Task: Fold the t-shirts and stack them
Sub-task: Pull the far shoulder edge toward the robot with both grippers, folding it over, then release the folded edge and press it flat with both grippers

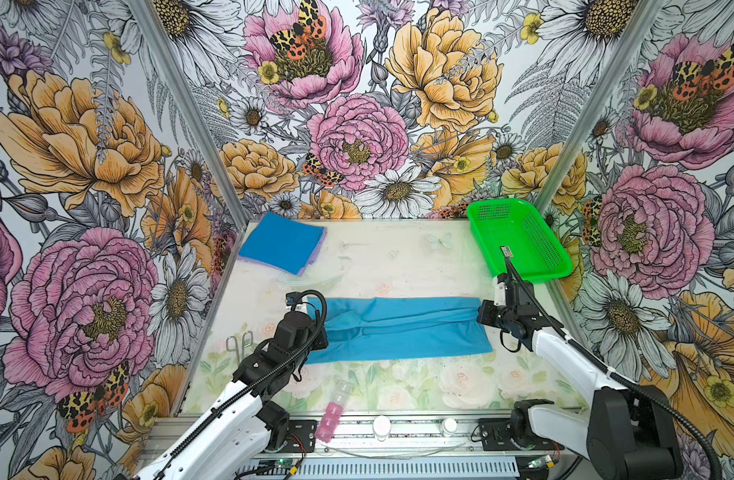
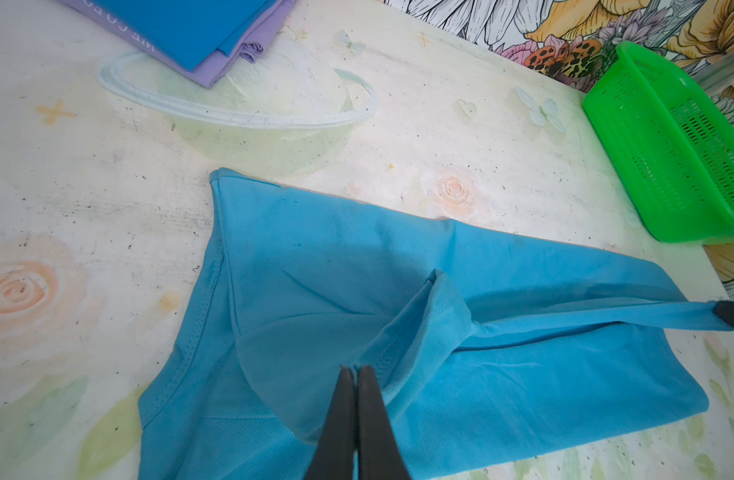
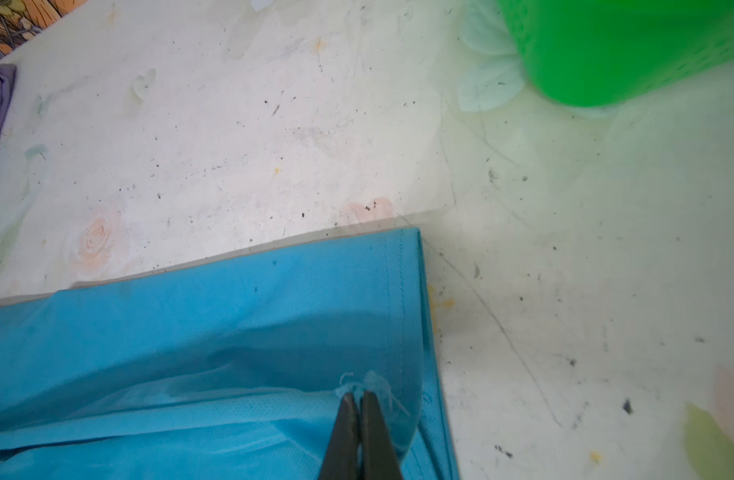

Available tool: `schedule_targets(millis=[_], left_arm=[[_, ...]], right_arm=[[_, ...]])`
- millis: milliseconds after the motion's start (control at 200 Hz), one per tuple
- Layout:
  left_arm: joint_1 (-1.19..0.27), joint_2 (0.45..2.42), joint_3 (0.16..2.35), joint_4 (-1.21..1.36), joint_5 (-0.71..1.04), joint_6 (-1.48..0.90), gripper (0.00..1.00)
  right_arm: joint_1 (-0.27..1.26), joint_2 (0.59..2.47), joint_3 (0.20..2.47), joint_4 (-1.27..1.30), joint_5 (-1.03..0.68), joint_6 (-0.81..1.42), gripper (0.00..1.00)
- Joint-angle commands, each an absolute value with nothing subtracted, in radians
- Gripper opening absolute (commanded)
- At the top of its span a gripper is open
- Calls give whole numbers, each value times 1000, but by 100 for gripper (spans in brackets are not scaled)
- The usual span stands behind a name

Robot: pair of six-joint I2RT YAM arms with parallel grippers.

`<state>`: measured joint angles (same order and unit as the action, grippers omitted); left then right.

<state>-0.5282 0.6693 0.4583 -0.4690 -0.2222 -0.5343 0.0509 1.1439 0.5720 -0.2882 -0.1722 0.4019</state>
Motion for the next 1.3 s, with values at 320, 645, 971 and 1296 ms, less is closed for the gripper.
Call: schedule_targets(millis=[320,645,971,1296], left_arm=[[-535,662,440,-481,-256,-551,0],[-533,622,437,-518,-276,-557,0],[-533,599,435,-538,-291,-564,0],[-534,597,443,-525,-265,-559,10]], right_arm=[[44,925,547,-269,-175,477,77],[46,1253,723,-287,-387,453,92],[92,1319,682,-324,-409,521,99],[130,1145,586,-413,-350,580,99]])
